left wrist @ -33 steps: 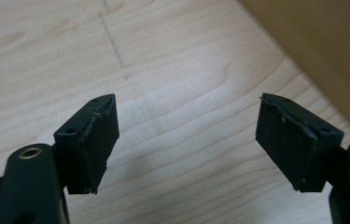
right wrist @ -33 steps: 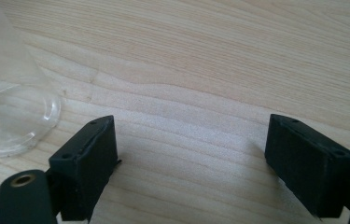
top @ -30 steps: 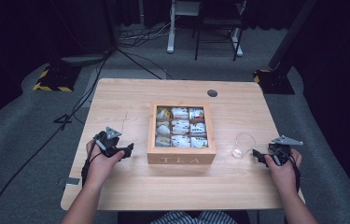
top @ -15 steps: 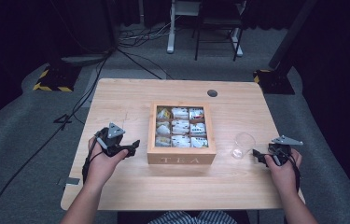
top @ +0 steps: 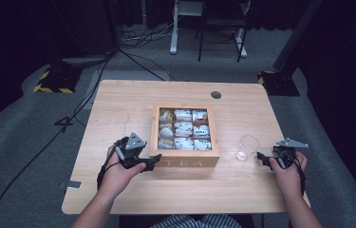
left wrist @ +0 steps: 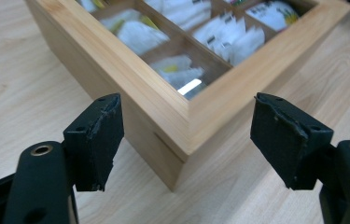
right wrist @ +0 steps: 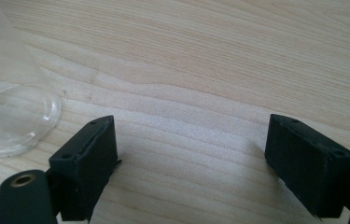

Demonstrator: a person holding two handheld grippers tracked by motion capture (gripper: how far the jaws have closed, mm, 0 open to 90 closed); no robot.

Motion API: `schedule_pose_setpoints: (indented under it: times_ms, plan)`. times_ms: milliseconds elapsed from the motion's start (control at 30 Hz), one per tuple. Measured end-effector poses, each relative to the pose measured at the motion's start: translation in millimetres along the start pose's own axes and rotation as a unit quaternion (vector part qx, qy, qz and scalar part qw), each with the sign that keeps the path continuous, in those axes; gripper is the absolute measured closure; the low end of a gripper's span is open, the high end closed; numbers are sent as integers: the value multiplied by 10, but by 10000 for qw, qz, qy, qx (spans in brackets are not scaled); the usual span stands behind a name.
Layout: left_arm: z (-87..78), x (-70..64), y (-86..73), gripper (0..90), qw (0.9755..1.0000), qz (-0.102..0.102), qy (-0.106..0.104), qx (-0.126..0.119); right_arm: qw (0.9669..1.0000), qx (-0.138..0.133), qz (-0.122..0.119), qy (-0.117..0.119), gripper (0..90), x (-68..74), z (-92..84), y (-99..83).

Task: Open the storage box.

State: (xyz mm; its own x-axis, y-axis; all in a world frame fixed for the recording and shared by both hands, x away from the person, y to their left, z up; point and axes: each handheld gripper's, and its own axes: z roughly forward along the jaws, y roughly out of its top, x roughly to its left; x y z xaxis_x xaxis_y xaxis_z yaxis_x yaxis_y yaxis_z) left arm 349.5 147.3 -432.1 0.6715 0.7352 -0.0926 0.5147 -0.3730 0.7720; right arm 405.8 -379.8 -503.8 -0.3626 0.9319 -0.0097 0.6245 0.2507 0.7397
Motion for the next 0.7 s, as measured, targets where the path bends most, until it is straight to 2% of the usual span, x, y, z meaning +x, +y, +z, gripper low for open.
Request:
schedule_pose_setpoints:
  times_ms: [133,300,400,533,700]
  plan:
    - [92,-7,-52,258,9997,-5,-73,218,10000,-3,-14,13,171,-1,-1,-1]
    - [159,-9,-98,255,9992,0,-44,390,10000,-5,-15,16,171,-1,-1,-2]
    - [177,-13,-107,255,9992,14,-1,398,10000,-8,-14,11,171,-1,-1,-2]
    - [180,0,-117,295,9996,-4,153,244,10000,-3,-16,17,171,-2,-1,-2]
    - [147,12,-112,358,9995,5,131,277,10000,-2,-17,14,171,-2,-1,-1]
